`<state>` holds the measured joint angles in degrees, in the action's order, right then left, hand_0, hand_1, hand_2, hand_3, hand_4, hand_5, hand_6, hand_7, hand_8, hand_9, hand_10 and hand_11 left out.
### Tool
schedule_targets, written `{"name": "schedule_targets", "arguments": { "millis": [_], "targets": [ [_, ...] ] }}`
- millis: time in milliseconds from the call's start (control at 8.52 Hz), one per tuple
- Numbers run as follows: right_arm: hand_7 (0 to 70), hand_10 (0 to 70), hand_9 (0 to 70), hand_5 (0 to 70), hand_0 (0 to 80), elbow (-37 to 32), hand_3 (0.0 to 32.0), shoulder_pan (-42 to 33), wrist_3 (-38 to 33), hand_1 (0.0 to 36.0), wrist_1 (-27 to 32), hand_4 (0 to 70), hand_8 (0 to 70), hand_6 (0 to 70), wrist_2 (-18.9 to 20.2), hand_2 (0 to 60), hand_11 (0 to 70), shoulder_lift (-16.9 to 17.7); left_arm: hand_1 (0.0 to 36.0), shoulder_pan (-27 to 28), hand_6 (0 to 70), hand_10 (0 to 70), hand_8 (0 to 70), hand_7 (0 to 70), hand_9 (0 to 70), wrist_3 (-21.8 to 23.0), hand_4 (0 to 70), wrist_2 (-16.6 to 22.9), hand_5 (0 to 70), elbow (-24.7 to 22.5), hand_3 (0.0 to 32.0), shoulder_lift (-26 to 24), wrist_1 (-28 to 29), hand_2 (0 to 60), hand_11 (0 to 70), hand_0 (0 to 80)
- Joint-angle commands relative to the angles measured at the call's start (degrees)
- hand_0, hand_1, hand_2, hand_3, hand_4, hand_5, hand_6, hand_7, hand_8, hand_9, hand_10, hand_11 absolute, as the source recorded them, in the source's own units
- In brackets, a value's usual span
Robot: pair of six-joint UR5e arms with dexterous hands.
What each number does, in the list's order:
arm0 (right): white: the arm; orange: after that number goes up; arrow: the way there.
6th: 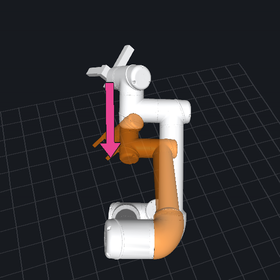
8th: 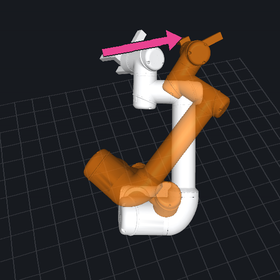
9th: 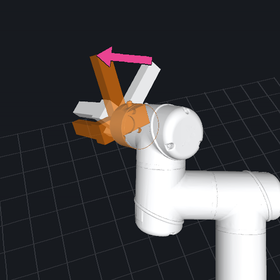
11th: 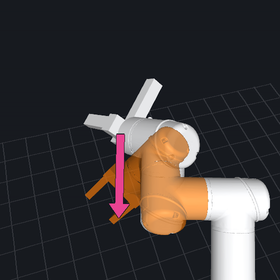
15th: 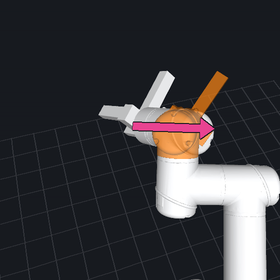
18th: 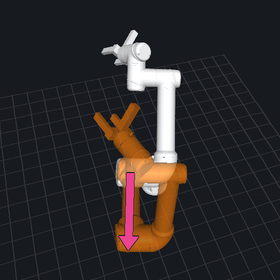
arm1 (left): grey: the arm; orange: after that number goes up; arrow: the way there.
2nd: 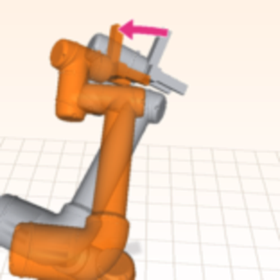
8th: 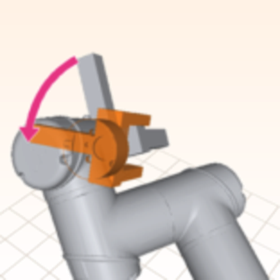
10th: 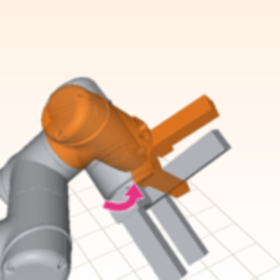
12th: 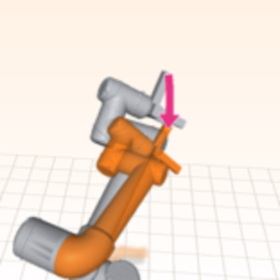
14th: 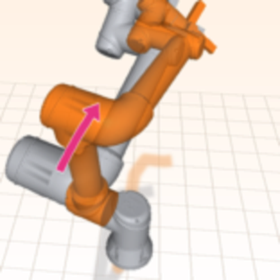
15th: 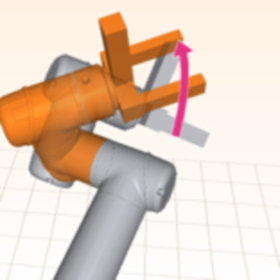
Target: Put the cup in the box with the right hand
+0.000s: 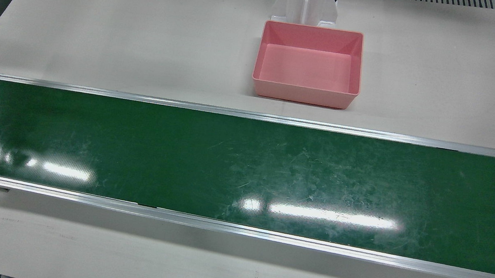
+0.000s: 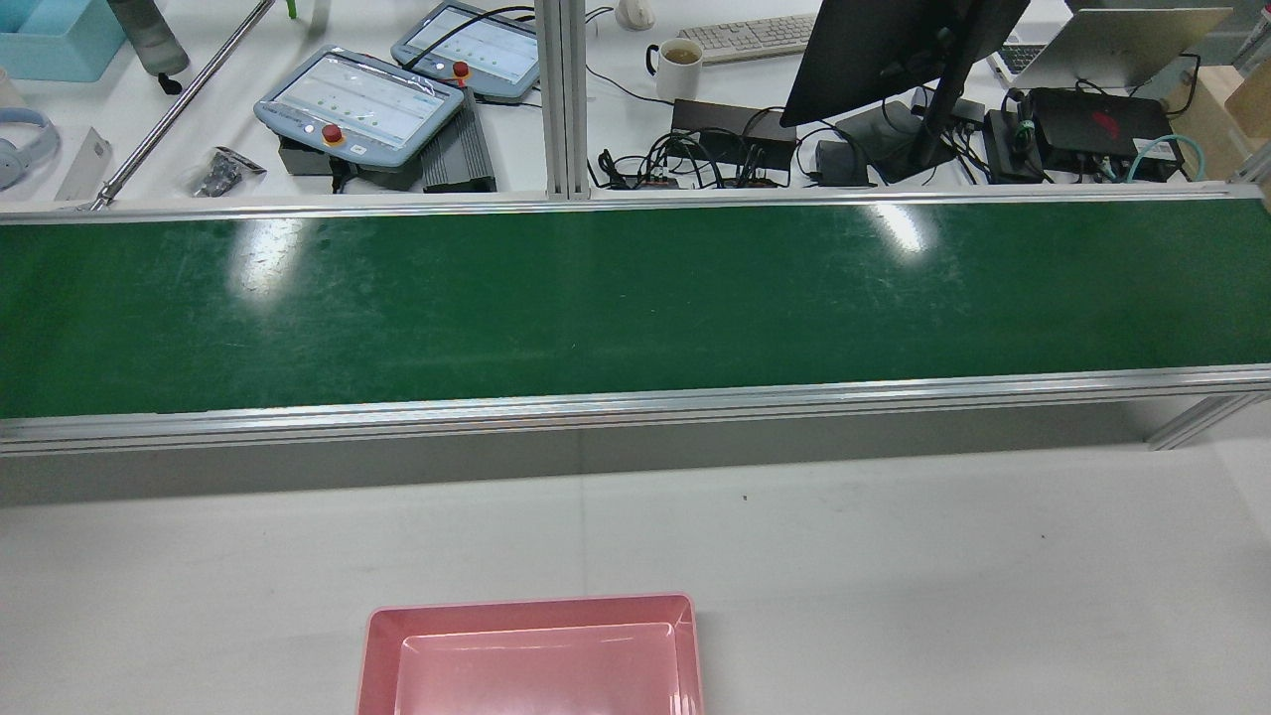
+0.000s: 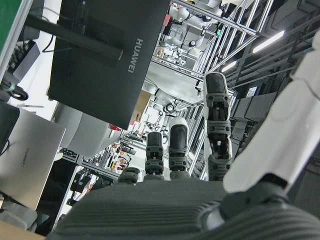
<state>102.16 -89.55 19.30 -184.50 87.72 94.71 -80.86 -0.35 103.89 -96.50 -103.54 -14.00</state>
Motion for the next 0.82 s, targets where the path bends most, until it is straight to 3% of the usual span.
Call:
{"name": "schedule_targets", "arguments": {
  "millis": [0,117,235,352,587,704],
  "targets": [
    [56.4,2.8,21.1,0.7,46.3,7.9,0.0,15.3,-1.6,0.0,-2.5,57.7,9.4,12.0,-15.8,0.0,3.8,-0.3,0.0,0.0,0.0,0.0,0.0,0.0,0.0,0.0,0.0,0.0,0.0,0.0,0.0,-0.1,-0.2,0.0,0.0,0.0],
    [63.9,2.4,21.6,0.4,46.9,8.3,0.0,21.0,-1.6,0.0,-3.0,67.0,8.8,13.3,-21.9,0.0,3.2,-1.2,0.0,0.0,0.0,0.0,0.0,0.0,0.0,0.0,0.0,0.0,0.0,-0.1,0.0,-0.1,-0.2,0.0,0.0,0.0],
    [64.9,2.2,21.1,0.3,47.0,8.3,0.0,24.7,-1.5,0.0,-3.6,69.0,8.2,13.4,-25.1,0.0,2.9,-3.2,0.0,0.0,0.0,0.0,0.0,0.0,0.0,0.0,0.0,0.0,0.0,-0.1,0.0,-0.1,-0.1,0.0,0.0,0.0],
    [61.9,1.9,20.6,0.3,46.9,8.3,0.0,28.4,-1.4,0.0,-7.3,66.4,8.1,12.8,-29.4,0.0,2.4,-6.4,0.0,0.0,0.0,0.0,0.0,0.0,0.0,0.0,0.0,0.0,0.0,-0.1,0.0,0.0,-0.1,0.0,0.0,0.0],
    [65.7,0.6,20.1,0.1,47.5,8.6,0.0,34.4,-1.6,0.0,-16.6,70.0,7.0,13.3,-34.9,0.0,0.6,-13.2,0.0,0.0,0.0,0.0,0.0,0.0,0.0,0.0,0.0,0.0,0.0,0.0,0.0,-0.1,-0.1,0.0,0.0,0.0],
    [61.9,0.1,19.7,0.2,47.7,8.7,0.0,37.0,-1.6,0.0,-19.8,68.3,6.9,12.6,-37.8,0.0,0.0,-15.5,0.0,0.0,0.0,0.0,0.0,0.0,0.0,0.0,0.0,0.0,0.0,0.0,0.0,-0.1,-0.1,0.0,0.0,0.0]
  ]
}}
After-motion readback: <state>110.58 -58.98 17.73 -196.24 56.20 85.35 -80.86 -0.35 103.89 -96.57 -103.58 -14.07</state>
